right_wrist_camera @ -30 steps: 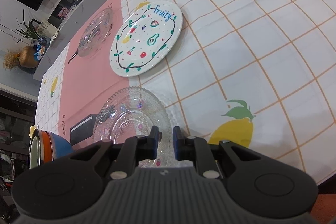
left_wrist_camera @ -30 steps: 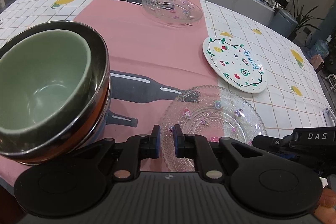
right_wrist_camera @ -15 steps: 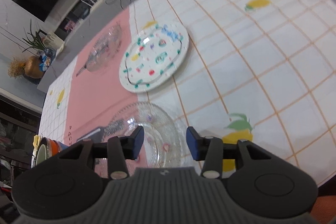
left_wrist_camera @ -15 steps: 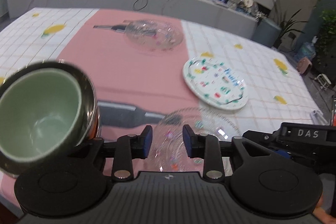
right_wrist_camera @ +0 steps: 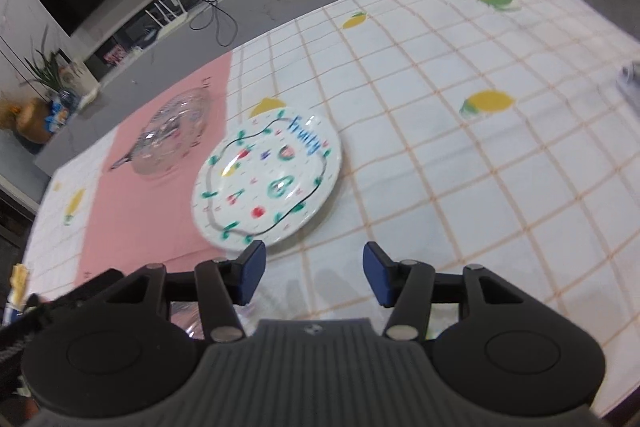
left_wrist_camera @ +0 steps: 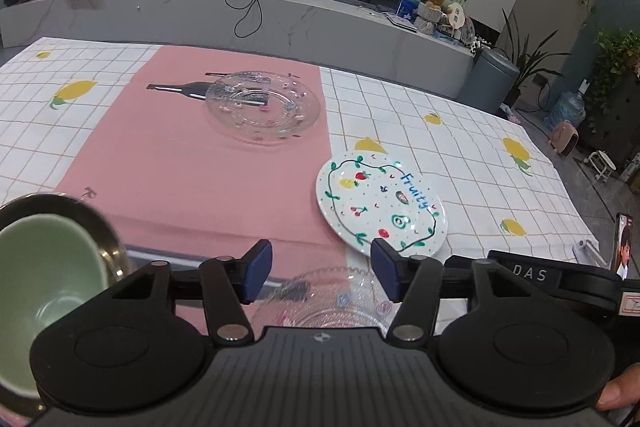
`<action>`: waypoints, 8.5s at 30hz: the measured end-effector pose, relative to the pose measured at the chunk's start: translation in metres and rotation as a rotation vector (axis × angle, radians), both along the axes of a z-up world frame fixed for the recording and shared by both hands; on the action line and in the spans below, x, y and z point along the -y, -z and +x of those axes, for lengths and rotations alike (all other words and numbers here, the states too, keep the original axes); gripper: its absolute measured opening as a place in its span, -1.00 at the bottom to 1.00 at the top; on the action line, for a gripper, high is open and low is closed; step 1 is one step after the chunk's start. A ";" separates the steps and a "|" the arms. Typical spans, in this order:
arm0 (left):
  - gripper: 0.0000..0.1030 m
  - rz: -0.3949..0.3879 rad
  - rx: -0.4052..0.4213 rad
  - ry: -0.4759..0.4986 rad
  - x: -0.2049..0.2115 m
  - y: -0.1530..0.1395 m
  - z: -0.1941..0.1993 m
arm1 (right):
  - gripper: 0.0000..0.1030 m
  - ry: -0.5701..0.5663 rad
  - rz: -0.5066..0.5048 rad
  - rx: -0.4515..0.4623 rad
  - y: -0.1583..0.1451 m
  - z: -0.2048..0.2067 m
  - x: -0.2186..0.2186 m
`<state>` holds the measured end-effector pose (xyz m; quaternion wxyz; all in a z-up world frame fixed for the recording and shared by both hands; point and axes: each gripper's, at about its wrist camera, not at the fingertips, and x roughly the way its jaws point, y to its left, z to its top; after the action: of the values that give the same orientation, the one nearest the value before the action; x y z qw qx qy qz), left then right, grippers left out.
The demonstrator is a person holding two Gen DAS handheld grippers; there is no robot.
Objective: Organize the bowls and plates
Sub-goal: 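Lower the glass plate onto the table and open both grippers, then move both grippers to the white 'Fruity' plate and grip its rim, then lift the white plate with both grippers and carry it toward the glass plate, then lower the white plate onto the glass plate with both grippers, then open both grippers to release the white plate, then move both grippers to the remaining clear glass plate, then grip the rim of the remaining glass plate with both grippers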
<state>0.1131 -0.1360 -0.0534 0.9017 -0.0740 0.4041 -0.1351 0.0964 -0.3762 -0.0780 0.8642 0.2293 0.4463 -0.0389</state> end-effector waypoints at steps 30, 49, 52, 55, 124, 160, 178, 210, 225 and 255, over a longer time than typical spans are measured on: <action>0.28 -0.064 -0.116 -0.075 0.024 0.051 0.093 | 0.01 0.145 0.114 0.010 0.032 0.085 0.043; -0.48 -0.107 -0.171 -0.068 0.026 0.061 0.106 | -0.60 0.142 0.203 0.006 0.041 0.088 0.043; -0.66 -0.103 -0.172 -0.073 0.026 0.061 0.106 | -0.60 0.139 0.195 0.008 0.041 0.088 0.043; -0.68 -0.107 -0.176 -0.078 0.025 0.061 0.106 | -0.62 0.136 0.189 0.011 0.041 0.088 0.043; -0.73 -0.114 -0.077 -0.125 -0.042 0.019 -0.047 | -0.88 0.032 0.222 0.041 0.023 -0.025 -0.011; -0.79 -0.056 -0.090 -0.113 -0.034 0.037 -0.054 | -0.80 -0.001 0.082 -0.021 0.029 -0.018 -0.028; -0.63 -0.038 -0.124 -0.116 -0.037 0.048 -0.053 | -0.92 0.037 0.088 0.003 0.027 -0.020 -0.025; -0.53 0.092 -0.009 -0.007 -0.026 -0.009 -0.025 | -0.33 -0.035 -0.100 0.114 0.001 0.027 -0.057; -0.53 0.083 -0.033 0.062 -0.047 -0.060 0.069 | -0.30 -0.108 -0.108 0.146 -0.002 0.119 -0.079; -0.68 0.125 -0.242 0.123 -0.072 0.045 0.274 | -0.35 0.010 0.172 0.037 0.057 0.245 -0.050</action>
<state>0.3867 -0.0640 -0.0981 0.8393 -0.0085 0.5211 -0.1550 0.3413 -0.3257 -0.1346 0.8491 0.3056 0.4309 -0.0005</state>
